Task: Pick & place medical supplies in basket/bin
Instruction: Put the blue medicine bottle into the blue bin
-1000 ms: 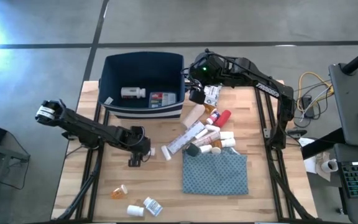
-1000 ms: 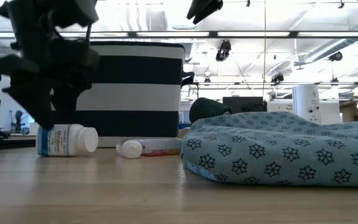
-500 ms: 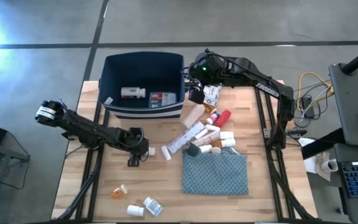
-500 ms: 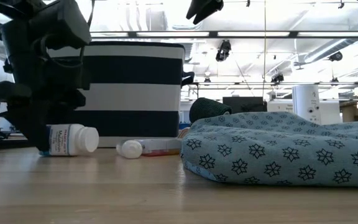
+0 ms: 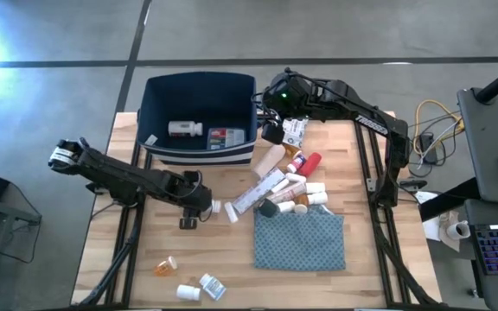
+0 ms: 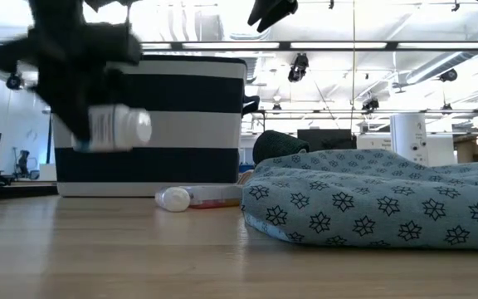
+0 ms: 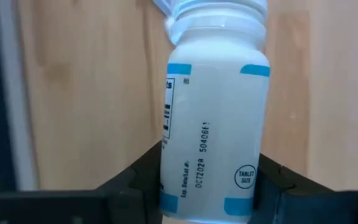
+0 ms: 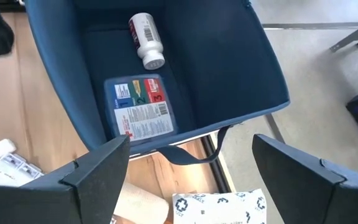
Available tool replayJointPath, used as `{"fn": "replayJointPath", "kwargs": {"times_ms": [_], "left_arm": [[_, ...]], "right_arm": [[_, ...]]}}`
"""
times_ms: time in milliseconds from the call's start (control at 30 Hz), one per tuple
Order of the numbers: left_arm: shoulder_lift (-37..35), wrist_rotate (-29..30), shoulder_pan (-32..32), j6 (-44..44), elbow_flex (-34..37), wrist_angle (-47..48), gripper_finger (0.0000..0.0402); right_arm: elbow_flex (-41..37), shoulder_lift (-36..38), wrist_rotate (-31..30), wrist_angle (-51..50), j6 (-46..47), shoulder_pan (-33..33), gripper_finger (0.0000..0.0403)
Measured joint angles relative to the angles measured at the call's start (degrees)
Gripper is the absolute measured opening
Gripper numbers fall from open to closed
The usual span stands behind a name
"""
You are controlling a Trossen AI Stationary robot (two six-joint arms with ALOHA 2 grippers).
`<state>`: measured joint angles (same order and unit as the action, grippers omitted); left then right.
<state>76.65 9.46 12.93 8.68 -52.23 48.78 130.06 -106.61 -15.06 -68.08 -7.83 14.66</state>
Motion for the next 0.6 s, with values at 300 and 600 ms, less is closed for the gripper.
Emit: {"fn": "replayJointPath", "kwargs": {"times_ms": [300, 600], "left_arm": [[-4.7, 3.1, -0.2, 7.7, -16.2, 8.7, 0.0136], [-5.7, 23.9, -1.8, 13.0, -34.6, 8.7, 0.0140]], "right_arm": [[0.0, 1.7, -0.1, -3.1, -2.6, 0.0, 0.0329], [0.0, 5.4, -0.1, -7.7, -1.3, 0.4, 0.0329]]}}
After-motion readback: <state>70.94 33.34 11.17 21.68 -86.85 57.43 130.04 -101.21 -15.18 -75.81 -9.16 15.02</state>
